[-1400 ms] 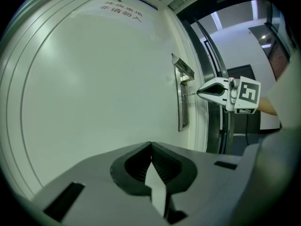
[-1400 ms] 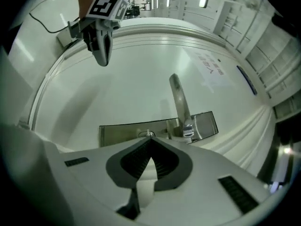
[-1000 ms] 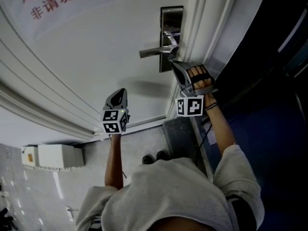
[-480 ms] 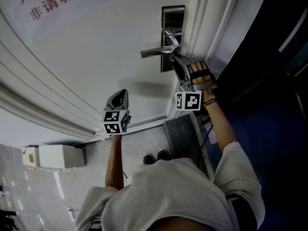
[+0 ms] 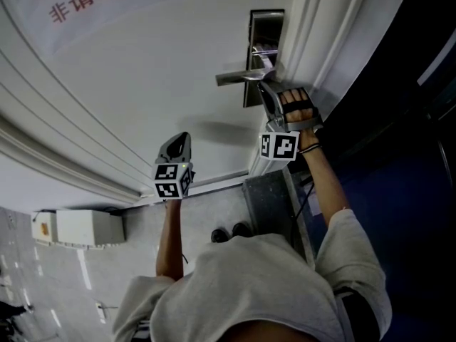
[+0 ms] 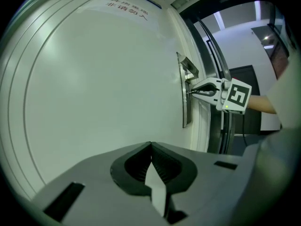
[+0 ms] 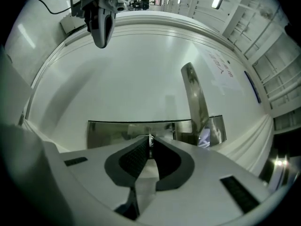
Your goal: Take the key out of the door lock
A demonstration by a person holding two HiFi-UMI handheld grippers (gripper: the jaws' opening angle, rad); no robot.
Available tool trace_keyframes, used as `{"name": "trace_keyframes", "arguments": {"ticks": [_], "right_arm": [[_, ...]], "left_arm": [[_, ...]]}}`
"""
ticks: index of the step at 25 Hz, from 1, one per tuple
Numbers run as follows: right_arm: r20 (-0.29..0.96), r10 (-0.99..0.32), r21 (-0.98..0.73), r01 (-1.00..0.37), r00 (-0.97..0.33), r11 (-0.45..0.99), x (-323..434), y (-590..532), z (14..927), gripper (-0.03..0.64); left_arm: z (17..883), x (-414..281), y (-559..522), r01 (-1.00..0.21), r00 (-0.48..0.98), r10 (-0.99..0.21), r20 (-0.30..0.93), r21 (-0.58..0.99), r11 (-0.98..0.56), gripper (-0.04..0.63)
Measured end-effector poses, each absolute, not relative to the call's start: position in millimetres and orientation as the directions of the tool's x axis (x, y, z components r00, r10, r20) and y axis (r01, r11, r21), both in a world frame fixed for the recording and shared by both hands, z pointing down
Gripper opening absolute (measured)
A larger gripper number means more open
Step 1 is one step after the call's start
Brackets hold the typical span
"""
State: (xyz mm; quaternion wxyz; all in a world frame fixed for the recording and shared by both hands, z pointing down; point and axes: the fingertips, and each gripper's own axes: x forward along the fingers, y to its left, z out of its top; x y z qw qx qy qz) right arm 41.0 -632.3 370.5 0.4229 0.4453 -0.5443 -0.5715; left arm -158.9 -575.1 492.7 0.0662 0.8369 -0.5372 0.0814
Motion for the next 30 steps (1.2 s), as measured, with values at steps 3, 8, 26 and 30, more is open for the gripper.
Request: {"name": "trace_keyframes", "arguments": {"ticks": [3, 8, 26, 30], "right_arm": [[-0.056, -0.969, 0.998, 0.014, -0.241, -0.061, 40.9, -633.3, 373.5, 0.035], [-0.053, -0.970, 0.998, 0.024, -0.239, -0.060, 40.3, -634.1, 373.7, 0.032], [-0.035, -0.974, 0.999, 0.019, -0.223, -0.040, 42.8, -626.1, 374.4, 0.031], [-0.037, -0.973, 0.999, 0.018, -0.227, -0.042, 45.2, -617.1, 374.9, 0.029]], "left_arm": [[493.8, -159.8, -576.0, -0.911, 0.408, -0.889, 0.210, 0.027, -0.412, 0.018], [495.5, -155.8, -577.4, -0.907, 0.417, -0.884, 0.211, 0.029, -0.421, 0.018], [492.5, -148.1, -564.9, -0.900, 0.431, -0.880, 0.202, 0.023, -0.435, 0.018], [489.6, -152.6, -561.0, -0.900, 0.430, -0.880, 0.202, 0.021, -0.435, 0.018]]}}
